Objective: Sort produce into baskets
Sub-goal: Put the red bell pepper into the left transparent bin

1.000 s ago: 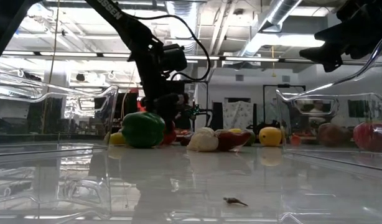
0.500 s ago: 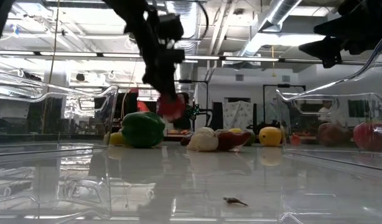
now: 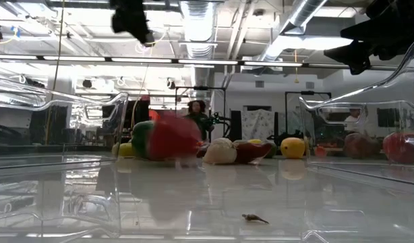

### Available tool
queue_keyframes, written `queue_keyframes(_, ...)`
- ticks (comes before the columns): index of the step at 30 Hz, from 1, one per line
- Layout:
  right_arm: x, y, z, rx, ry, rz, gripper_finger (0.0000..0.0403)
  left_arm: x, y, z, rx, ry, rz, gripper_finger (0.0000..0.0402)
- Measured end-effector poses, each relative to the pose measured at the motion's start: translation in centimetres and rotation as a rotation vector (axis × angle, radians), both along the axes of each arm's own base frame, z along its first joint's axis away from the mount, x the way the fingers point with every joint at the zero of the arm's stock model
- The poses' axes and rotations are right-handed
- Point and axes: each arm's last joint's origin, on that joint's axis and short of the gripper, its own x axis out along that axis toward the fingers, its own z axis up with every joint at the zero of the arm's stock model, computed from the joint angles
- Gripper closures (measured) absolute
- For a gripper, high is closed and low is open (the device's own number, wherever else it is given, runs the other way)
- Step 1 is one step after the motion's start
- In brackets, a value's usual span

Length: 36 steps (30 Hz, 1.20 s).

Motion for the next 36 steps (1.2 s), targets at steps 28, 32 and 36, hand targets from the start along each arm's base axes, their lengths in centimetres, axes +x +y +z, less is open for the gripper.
queue_keyframes(28, 1.1, -0.6, -1.6, 0.185, 0.096, -0.125, 0.0093, 10.6, -22.1, -15.1, -0.043, -0.083, -0.277, 0.0196)
queue_keyframes(32, 1.1, -0.6, -1.9, 0.184, 0.123, -0.128, 0.0093, 11.4, -22.1, -14.6, -0.07, -0.186, -0.225, 0.0184)
queue_keyframes(36, 1.0, -0.6, -2.2, 0.197, 0.151, -0.133, 0.0093, 12.4, -22.6, -13.7, -0.106, -0.327, -0.226, 0.0139)
